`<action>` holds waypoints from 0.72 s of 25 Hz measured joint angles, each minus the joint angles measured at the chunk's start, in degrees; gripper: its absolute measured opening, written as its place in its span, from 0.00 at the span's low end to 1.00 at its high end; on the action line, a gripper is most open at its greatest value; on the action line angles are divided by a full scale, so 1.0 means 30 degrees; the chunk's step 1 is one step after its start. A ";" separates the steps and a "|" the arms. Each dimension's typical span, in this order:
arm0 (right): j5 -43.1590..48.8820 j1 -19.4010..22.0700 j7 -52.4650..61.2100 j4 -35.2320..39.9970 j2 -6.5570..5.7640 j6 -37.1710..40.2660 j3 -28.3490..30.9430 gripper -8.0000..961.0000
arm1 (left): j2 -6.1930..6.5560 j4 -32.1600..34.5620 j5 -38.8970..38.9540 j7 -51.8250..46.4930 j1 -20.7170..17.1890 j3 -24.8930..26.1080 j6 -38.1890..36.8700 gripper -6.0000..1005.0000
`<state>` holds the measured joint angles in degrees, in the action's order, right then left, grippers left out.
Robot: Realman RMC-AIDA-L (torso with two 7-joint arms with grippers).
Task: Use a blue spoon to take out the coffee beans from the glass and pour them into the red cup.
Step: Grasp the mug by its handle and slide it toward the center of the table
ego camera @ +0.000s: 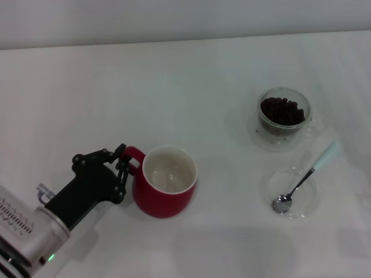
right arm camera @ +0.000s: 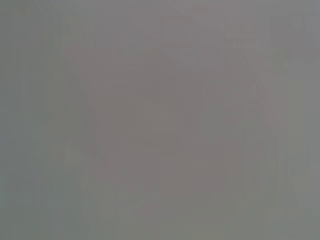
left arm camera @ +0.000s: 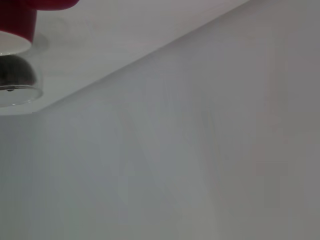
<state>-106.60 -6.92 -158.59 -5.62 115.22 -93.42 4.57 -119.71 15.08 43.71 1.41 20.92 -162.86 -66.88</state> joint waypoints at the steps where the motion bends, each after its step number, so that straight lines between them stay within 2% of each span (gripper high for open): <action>1: -0.0001 0.0004 0.0006 0.0011 0.0000 -0.0007 -0.0001 0.89 | 0.0000 0.0014 -0.0096 0.0000 0.0266 0.0001 0.0184 0.11; 18: -0.0002 0.0019 0.0138 0.0153 -0.0024 -0.0106 0.0000 0.89 | 0.0000 0.1523 -0.0410 -0.0205 0.2483 0.0001 0.3596 0.11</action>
<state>-106.61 -6.86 -158.18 -5.16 115.15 -93.74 4.57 -119.71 19.65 42.48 0.79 28.37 -162.86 -56.09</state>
